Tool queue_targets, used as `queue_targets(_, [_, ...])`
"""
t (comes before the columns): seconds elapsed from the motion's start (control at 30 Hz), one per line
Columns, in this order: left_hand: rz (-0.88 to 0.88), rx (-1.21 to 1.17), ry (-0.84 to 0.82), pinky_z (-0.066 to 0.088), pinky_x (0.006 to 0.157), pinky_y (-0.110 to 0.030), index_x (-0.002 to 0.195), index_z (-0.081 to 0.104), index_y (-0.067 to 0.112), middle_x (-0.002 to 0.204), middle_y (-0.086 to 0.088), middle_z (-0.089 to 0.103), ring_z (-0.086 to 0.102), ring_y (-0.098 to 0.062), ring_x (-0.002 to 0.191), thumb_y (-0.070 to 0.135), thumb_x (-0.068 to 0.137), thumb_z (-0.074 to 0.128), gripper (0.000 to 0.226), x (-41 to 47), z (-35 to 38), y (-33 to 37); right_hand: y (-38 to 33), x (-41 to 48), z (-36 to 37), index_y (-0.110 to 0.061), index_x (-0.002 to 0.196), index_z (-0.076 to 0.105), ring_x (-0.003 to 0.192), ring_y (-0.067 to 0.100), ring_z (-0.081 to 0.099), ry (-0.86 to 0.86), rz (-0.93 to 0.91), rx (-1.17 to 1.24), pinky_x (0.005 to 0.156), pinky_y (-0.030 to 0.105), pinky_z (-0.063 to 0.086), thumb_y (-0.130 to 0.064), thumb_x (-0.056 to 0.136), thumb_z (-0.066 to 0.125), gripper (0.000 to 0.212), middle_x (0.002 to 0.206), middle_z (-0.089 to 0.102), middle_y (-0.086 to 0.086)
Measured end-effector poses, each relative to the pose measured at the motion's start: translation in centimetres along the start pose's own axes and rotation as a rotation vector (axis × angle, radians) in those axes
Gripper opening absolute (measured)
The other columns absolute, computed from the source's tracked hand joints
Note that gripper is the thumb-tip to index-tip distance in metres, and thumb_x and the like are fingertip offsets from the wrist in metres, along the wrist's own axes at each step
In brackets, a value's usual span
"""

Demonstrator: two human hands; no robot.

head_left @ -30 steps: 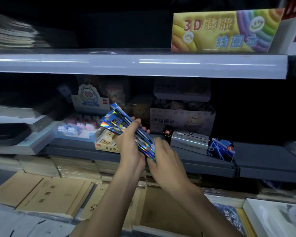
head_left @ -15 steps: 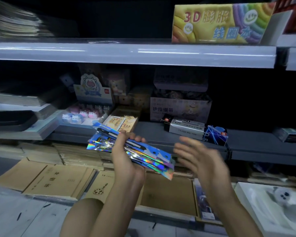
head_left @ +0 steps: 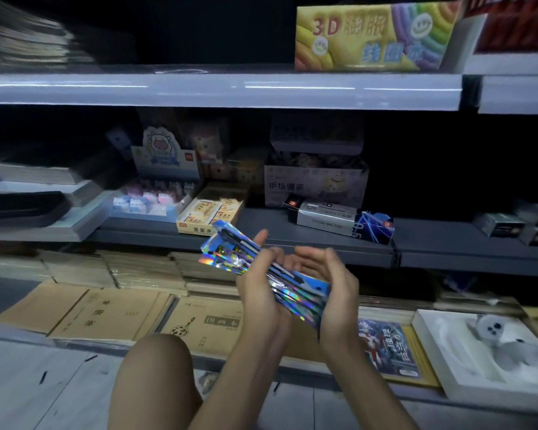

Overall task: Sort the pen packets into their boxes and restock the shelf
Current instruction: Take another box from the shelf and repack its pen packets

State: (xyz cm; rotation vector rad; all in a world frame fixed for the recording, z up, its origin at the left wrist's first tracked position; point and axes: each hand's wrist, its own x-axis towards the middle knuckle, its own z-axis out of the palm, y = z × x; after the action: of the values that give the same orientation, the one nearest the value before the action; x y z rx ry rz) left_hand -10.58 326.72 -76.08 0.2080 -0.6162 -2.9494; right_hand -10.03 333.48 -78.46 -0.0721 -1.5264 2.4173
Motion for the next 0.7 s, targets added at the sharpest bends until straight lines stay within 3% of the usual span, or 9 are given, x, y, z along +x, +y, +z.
queue_targets(0.13, [0.038,0.257,-0.102,0.034,0.051,-0.029,0.109,0.059,0.007,0.059,-0.002,0.035,0.038,-0.014,0.049,-0.005,0.084,0.059,0.028,2.0,-0.4,1.1,0.2,0.8,-2.7,-0.009,0.100,0.076,0.099,0.023,0.075,-0.047,-0.126,-0.283,0.094,0.041,0.057,-0.015,0.110,0.047,0.031,0.097,0.079,0.008])
queue_targets(0.23, [-0.005,0.398,-0.152,0.027,0.049,-0.028,0.091,0.056,0.013,0.059,0.000,0.036,0.033,-0.013,0.045,-0.007,0.083,0.062,0.022,3.4,-0.7,1.1,-1.1,3.1,-4.6,-0.020,0.109,0.075,0.098,0.005,0.070,-0.042,-0.259,-0.722,0.088,0.026,0.056,-0.017,0.104,0.060,0.017,0.101,0.076,-0.010])
queue_targets(0.3, [-0.050,0.466,-0.150,0.025,0.047,-0.027,0.087,0.055,0.014,0.057,0.002,0.035,0.031,-0.011,0.044,-0.010,0.091,0.058,0.024,4.6,-0.8,1.0,-2.4,5.8,-5.3,-0.022,0.121,0.070,0.106,0.007,0.066,-0.043,-0.382,-1.001,0.090,0.022,0.052,-0.020,0.099,0.064,0.023,0.113,0.071,-0.010])
queue_targets(0.4, [-0.096,0.516,-0.187,0.027,0.047,-0.026,0.093,0.060,0.010,0.057,0.001,0.030,0.031,-0.012,0.044,-0.007,0.094,0.057,0.017,6.4,-0.7,0.9,-4.4,10.8,-5.3,-0.019,0.137,0.061,0.122,0.019,0.055,-0.095,-0.537,-1.314,0.099,0.033,0.045,-0.024,0.093,0.065,0.045,0.131,0.063,-0.001])
queue_targets(0.53, [-0.121,0.522,-0.248,0.045,0.052,-0.027,0.090,0.060,0.009,0.063,-0.005,0.044,0.049,-0.017,0.052,-0.001,0.094,0.062,0.011,7.8,-1.6,0.6,-5.7,16.1,-4.9,-0.019,0.152,0.041,0.134,0.032,0.047,-0.253,-0.338,-1.725,0.112,0.043,0.036,-0.052,0.087,0.061,0.075,0.144,0.054,0.011])
queue_targets(0.6, [-0.135,0.558,-0.231,0.054,0.060,-0.032,0.092,0.063,0.008,0.070,-0.010,0.057,0.060,-0.023,0.060,0.003,0.094,0.064,0.006,8.0,-2.6,0.3,-5.0,17.4,-5.4,-0.025,0.155,0.036,0.134,0.032,0.049,-0.342,-0.247,-1.847,0.113,0.043,0.036,-0.061,0.089,0.061,0.080,0.145,0.053,0.009])
queue_targets(0.7, [-0.171,0.543,-0.191,0.050,0.056,-0.032,0.089,0.063,0.010,0.069,-0.009,0.055,0.055,-0.021,0.056,0.003,0.095,0.065,0.009,8.1,-3.2,-0.4,-4.9,18.0,-6.0,-0.030,0.154,0.038,0.130,0.029,0.052,-0.403,-0.288,-1.905,0.106,0.041,0.040,-0.068,0.091,0.057,0.076,0.140,0.055,0.004])
